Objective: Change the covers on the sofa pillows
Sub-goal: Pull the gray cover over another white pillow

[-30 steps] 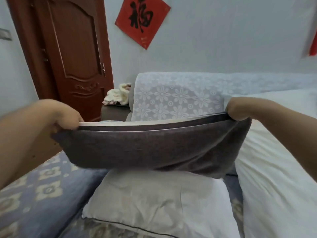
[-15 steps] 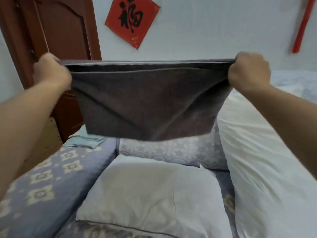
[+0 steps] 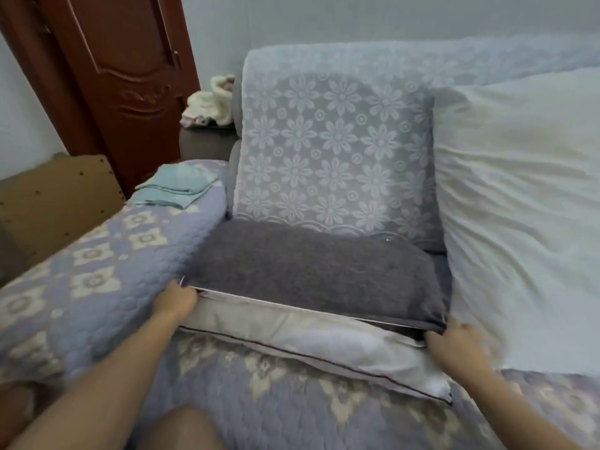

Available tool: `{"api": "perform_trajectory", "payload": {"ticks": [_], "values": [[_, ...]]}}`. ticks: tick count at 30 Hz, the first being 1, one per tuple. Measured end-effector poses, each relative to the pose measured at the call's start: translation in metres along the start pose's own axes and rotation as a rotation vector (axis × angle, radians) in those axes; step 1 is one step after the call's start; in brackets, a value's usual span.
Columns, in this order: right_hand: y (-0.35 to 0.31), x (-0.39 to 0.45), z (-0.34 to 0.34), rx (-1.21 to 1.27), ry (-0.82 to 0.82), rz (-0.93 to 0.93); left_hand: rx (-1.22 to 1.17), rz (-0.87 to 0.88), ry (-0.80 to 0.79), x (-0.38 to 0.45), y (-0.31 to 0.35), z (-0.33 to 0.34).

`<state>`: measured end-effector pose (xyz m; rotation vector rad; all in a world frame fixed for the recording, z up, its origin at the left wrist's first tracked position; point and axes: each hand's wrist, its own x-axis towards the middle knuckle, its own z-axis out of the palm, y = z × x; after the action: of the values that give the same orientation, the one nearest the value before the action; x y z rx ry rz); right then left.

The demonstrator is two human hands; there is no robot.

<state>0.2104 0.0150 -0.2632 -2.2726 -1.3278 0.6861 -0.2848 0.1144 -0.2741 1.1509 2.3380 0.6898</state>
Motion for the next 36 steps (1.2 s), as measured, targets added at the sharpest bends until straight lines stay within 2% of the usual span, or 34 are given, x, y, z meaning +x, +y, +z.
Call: {"api": "perform_trajectory", "payload": {"ticks": [4, 7, 10, 12, 14, 18, 20, 23, 25, 28, 31, 34, 36], "values": [[-0.013, 0.012, 0.024, 0.445, -0.067, 0.165, -0.122, -0.011, -0.062, 0.031, 0.013, 0.019], [-0.036, 0.021, 0.014, 0.559, 0.04, 0.13, -0.193, -0.013, 0.036, 0.016, 0.048, 0.0], [-0.055, 0.017, -0.033, 0.47, 0.244, -0.033, -0.228, 0.05, 0.135, -0.018, 0.077, -0.045], [-0.044, -0.004, -0.058, 0.419, 0.296, -0.1, -0.163, 0.115, 0.123, -0.052, 0.065, -0.063], [-0.011, -0.034, -0.058, 0.282, 0.25, -0.083, -0.064, 0.131, 0.07, -0.091, 0.025, -0.058], [0.061, -0.08, -0.017, -0.129, -0.078, -0.02, 0.403, 0.181, 0.018, -0.139, -0.052, -0.02], [0.069, -0.081, -0.011, -0.199, 0.021, -0.128, 0.536, 0.206, 0.079, -0.147, -0.051, -0.015], [0.056, -0.079, -0.02, -0.263, 0.308, -0.35, 0.691, 0.345, 0.202, -0.169, -0.024, -0.016], [0.051, -0.073, -0.023, -0.142, 0.339, -0.305, 0.709, 0.377, 0.212, -0.18, -0.009, -0.017], [0.044, -0.075, -0.031, 0.264, 0.334, -0.055, 0.705, 0.416, 0.085, -0.207, 0.028, -0.019], [0.018, -0.073, -0.045, 0.601, 0.342, 0.073, 0.407, 0.759, -0.204, -0.248, 0.085, -0.004], [-0.022, -0.055, -0.059, 0.744, 0.371, -0.085, 0.185, 0.972, -0.521, -0.284, 0.158, 0.03], [-0.052, -0.04, -0.072, 0.741, 0.394, -0.234, 0.235, 1.028, -0.561, -0.285, 0.201, 0.056]]}}
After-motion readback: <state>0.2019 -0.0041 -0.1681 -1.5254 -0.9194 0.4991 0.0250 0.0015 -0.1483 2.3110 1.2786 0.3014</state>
